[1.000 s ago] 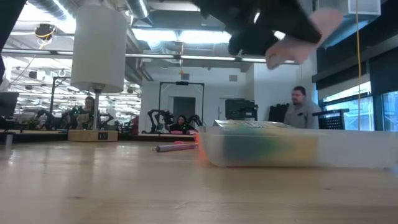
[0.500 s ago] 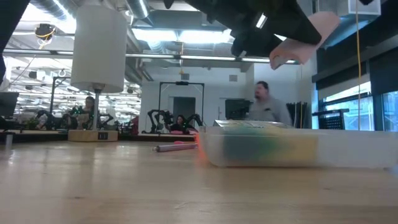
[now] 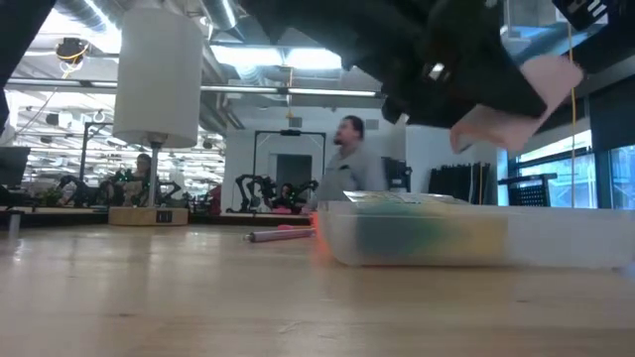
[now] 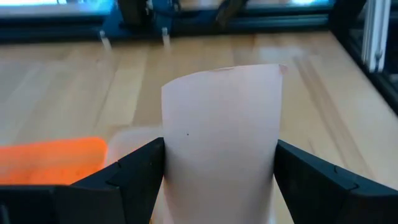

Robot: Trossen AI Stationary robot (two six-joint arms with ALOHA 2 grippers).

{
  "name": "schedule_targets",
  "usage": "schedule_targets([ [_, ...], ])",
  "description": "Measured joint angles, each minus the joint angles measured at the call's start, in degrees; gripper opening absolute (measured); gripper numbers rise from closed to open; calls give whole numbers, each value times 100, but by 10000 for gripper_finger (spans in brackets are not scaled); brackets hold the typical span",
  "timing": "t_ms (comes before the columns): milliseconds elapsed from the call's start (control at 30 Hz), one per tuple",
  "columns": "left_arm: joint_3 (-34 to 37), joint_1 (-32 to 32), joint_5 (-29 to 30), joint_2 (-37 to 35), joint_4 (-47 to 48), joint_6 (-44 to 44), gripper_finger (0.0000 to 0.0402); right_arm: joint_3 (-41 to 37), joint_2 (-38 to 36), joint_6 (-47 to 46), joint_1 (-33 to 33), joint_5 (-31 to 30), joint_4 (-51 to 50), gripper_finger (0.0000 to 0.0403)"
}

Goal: Pack school essentials
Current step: Put the pink sticky notes into the orange supply box

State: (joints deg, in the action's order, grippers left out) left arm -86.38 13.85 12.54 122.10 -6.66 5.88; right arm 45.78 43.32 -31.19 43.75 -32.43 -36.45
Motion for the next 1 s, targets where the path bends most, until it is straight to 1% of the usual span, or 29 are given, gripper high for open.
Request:
schedule_targets([
  [200, 5, 14, 5, 223, -93, 1, 277, 0, 16, -1, -2, 5, 10, 101],
  [700, 3, -42, 2, 435, -120, 69, 277, 0, 18, 18, -2, 9, 22, 101],
  [1000, 5, -42, 25, 440, -41, 106, 277, 0, 16, 18, -2, 9, 20, 101],
])
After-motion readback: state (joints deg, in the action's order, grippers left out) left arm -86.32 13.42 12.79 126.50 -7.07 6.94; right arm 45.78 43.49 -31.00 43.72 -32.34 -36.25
